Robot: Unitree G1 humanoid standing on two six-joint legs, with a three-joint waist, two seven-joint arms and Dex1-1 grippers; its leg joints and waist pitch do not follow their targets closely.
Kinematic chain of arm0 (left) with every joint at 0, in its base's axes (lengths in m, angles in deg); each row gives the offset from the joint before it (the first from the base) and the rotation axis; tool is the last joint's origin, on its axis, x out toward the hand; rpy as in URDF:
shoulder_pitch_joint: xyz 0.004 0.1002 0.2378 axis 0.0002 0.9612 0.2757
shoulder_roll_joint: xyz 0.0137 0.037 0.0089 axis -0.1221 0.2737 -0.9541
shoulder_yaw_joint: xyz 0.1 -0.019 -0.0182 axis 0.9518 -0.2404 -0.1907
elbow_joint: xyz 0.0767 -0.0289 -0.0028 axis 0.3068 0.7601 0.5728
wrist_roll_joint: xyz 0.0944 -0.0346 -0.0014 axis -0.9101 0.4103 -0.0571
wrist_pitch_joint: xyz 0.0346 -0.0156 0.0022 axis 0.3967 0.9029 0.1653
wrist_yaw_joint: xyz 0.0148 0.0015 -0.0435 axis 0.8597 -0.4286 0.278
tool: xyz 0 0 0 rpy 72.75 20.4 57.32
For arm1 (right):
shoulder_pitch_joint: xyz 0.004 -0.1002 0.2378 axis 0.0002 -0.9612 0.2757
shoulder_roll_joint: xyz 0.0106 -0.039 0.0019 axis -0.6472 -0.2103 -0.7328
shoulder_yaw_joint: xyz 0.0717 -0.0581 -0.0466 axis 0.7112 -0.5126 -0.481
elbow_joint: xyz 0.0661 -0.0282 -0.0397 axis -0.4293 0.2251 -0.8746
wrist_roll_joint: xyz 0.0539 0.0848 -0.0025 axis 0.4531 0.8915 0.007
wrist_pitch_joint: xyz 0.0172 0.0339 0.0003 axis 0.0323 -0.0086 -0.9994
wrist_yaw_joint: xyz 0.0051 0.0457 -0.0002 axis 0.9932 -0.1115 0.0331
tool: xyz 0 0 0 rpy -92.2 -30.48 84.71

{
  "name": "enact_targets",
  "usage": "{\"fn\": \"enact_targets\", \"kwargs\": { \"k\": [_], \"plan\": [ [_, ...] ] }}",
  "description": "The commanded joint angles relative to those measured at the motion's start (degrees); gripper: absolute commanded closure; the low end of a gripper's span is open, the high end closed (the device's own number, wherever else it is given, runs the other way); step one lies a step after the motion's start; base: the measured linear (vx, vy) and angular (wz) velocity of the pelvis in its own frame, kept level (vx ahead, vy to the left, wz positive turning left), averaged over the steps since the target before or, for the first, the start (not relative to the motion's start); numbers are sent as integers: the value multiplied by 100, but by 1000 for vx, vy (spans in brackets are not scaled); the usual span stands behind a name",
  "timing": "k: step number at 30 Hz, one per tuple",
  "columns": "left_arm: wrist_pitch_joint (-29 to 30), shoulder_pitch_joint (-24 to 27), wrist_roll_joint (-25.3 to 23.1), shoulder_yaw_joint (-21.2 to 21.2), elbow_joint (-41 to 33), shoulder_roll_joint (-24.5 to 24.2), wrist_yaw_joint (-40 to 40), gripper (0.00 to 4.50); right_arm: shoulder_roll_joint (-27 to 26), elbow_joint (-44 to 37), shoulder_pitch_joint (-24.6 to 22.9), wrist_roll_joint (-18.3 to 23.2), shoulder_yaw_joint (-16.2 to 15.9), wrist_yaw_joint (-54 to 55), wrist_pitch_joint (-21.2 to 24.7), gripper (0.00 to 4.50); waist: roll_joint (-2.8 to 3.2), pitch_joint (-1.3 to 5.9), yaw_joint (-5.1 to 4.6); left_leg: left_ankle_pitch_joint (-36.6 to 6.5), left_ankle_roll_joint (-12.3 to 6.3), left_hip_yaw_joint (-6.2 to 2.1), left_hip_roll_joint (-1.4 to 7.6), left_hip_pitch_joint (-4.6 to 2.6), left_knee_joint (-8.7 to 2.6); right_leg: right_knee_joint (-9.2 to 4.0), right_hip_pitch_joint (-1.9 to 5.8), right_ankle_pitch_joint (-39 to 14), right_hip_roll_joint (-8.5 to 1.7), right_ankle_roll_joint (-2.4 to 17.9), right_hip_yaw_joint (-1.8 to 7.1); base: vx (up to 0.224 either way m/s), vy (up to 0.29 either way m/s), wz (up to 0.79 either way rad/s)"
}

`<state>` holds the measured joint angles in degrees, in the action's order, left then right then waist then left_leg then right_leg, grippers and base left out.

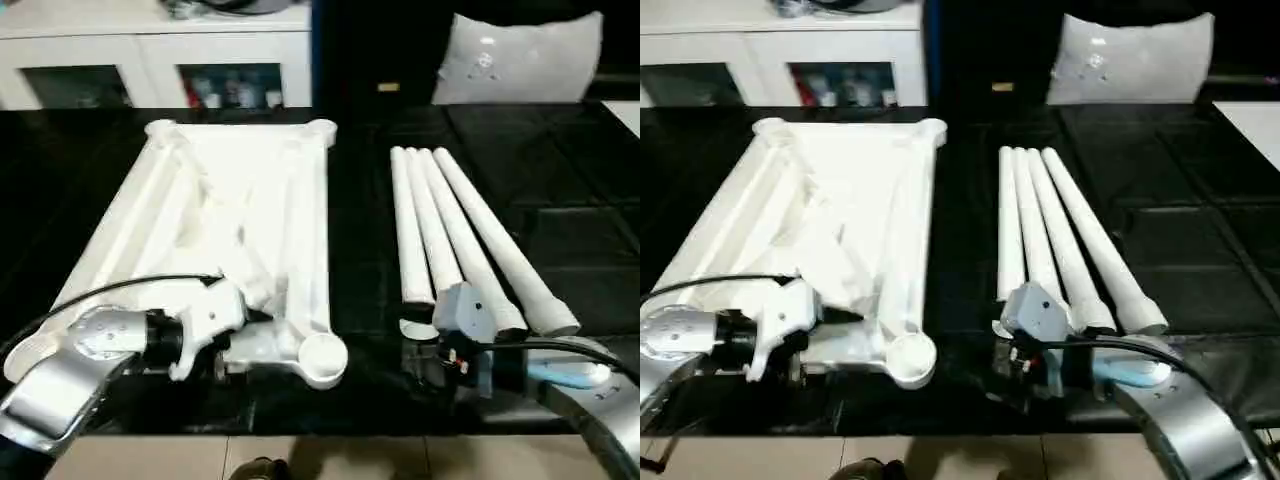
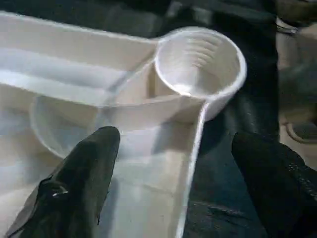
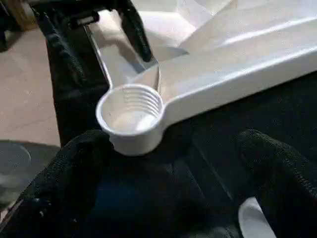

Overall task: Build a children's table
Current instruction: Move table base

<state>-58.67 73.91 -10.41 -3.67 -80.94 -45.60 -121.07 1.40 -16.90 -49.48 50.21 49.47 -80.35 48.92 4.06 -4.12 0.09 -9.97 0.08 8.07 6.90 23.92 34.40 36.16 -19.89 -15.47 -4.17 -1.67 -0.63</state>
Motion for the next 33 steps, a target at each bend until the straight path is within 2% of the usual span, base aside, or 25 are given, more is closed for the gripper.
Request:
{"fn": "enact_targets", "kwargs": {
  "k": [1, 5, 8, 12, 16, 17, 20, 22, 26, 27, 31, 32, 33],
  "plan": [
    [-416, 23, -28, 35, -162, -146, -467, 58, 36, -201, -17, -16, 9, -107, -22, 0, 22, 246, 4, -1379, -446, -194, 524, -236, -487, -399, 71, 474, -398, 1682, 158, 0, 0, 0],
    [-575, 2, -116, 54, -14, -154, -473, 58, 27, -228, -2, 38, -18, -127, 33, 0, 14, 212, 8, -1604, -376, -191, 543, -243, -514, -418, 56, 151, -403, 1691, 168, 0, 0, 0],
    [-566, -10, -113, 45, 15, -148, -516, 58, 38, -274, -14, 89, -82, -156, 47, 0, 40, 184, 16, -1841, -225, -189, 551, -263, -538, -444, 22, -223, -410, 1642, 184, 0, 0, 0],
    [-532, 6, -90, 34, 0, -157, -545, 58, 26, -337, -26, 141, -111, -148, 109, 0, 51, 157, 6, -1980, -108, -193, 545, -257, -558, -464, 5, -417, -416, 1562, 199, 0, 0, 0],
    [-587, -11, -94, 38, 19, -145, -551, 58, 13, -355, -39, 89, -142, -138, 101, 0, 51, 149, 2, -2017, -65, -194, 543, -254, -566, -474, -2, -471, -419, 1519, 206, 0, 0, 0],
    [-684, -35, -117, 44, 41, -123, -551, 58, 6, -350, -40, 45, -168, -117, 81, 0, 67, 143, 0, -2031, -44, -195, 543, -255, -568, -477, -7, -480, -419, 1498, 209, 0, 0, 0],
    [-795, -63, -160, 61, 75, -107, -572, 58, -4, -348, -30, 41, -177, -88, 84, 0, 53, 133, 0, -1961, -86, -192, 544, -246, -567, -479, -7, -392, -418, 1507, 213, 0, 0, 0],
    [-1038, -123, -278, 66, 195, -57, -521, 58, -7, -338, -18, 41, -164, -60, 73, 0, 70, 93, 1, -1897, -139, -190, 547, -231, -571, -489, -13, -468, -427, 1502, 217, 0, 0, 0],
    [-1409, -201, -495, 95, 386, -56, -470, 58, -30, -332, -16, 47, -161, -35, 83, 0, 93, 91, -1, -1892, -139, -196, 559, -234, -579, -497, -7, -485, -427, 1500, 218, 0, 0, 0],
    [-1497, -207, -616, 162, 453, -151, -526, 58, -49, -337, -14, 37, -179, -18, 88, 0, 108, 87, -2, -1863, -136, -197, 563, -236, -584, -481, -6, -351, -423, 1512, 215, 0, 0, 0],
    [-1520, -249, -799, 191, 624, -200, -390, 58, -98, -289, 24, 1, -203, 29, 49, 0, 136, 75, -2, -1820, -130, -202, 566, -240, -592, -460, -3, -141, -425, 1543, 206, 0, 0, 0],
    [-1505, -259, -801, 181, 643, -184, -359, 58, -104, -282, 30, -5, -204, 37, 43, 0, 125, 72, -2, -1834, -128, -193, 564, -241, -593, -465, -2, -148, -429, 1560, 207, 0, 0, 0],
    [-1386, -282, -726, 132, 646, -94, -285, 58, -124, -266, 47, -15, -202, 61, 33, 0, 139, 73, 8, -1808, -132, -187, 561, -249, -584, -466, -1, -149, -439, 1582, 211, 0, 0, 0]
  ]
}}
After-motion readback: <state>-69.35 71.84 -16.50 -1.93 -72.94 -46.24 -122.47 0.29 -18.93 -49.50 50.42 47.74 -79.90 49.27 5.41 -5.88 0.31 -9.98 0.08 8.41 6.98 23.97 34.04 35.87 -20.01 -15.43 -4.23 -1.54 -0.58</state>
